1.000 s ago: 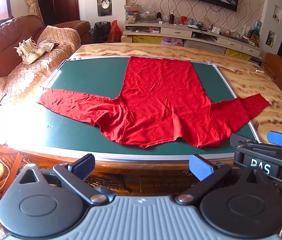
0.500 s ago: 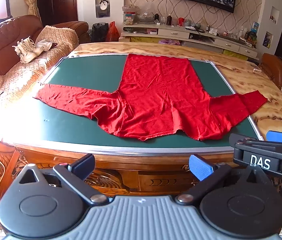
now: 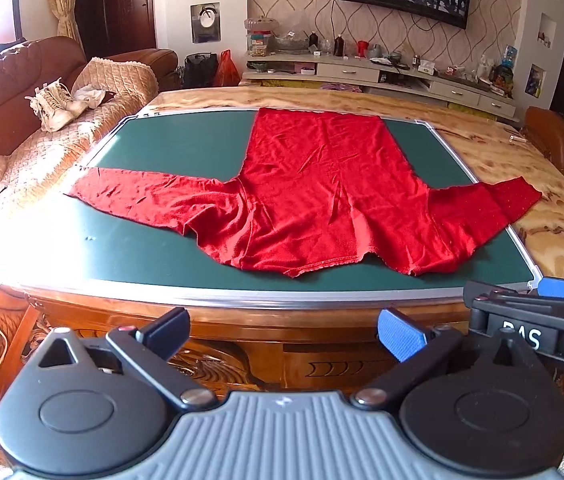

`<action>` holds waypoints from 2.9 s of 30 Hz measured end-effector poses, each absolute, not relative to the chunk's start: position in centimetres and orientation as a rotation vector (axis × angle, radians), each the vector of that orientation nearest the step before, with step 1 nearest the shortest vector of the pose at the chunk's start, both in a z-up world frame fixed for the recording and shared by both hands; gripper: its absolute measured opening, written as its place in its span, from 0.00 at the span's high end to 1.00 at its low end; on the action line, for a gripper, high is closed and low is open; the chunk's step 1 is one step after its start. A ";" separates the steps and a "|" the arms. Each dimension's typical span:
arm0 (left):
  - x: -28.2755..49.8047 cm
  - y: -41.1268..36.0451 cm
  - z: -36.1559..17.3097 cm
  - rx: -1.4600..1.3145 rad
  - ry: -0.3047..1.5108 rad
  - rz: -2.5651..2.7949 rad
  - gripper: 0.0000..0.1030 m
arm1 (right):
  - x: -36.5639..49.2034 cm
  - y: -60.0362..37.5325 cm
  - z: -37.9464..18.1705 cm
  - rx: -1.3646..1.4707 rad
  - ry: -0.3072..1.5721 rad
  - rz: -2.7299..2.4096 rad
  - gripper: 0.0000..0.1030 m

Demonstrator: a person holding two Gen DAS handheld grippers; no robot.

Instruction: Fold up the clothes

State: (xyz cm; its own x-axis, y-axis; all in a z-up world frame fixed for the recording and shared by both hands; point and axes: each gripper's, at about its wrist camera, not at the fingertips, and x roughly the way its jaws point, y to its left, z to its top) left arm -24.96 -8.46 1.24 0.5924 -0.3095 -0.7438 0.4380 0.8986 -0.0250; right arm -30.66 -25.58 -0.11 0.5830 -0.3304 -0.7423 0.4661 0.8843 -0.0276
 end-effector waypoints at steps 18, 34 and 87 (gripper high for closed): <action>-25.0 -8.7 -1.6 0.177 0.847 -0.439 0.00 | -30.4 -25.7 -3.2 0.181 0.868 -0.492 0.20; -24.5 -8.9 -2.2 0.182 0.858 -0.435 0.00 | -29.7 -25.9 -4.1 0.184 0.877 -0.478 0.20; -25.8 -8.7 -2.8 0.181 0.853 -0.434 0.00 | -31.6 -25.6 -5.6 0.199 0.833 -0.477 0.20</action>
State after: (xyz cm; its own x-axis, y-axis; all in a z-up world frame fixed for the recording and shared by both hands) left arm -25.83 -8.66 -2.83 0.5769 -0.2972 -0.7608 0.4396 0.8980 -0.0174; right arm -31.56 -25.59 -5.63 0.5750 -0.3278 -0.7496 0.4805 0.8768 -0.0148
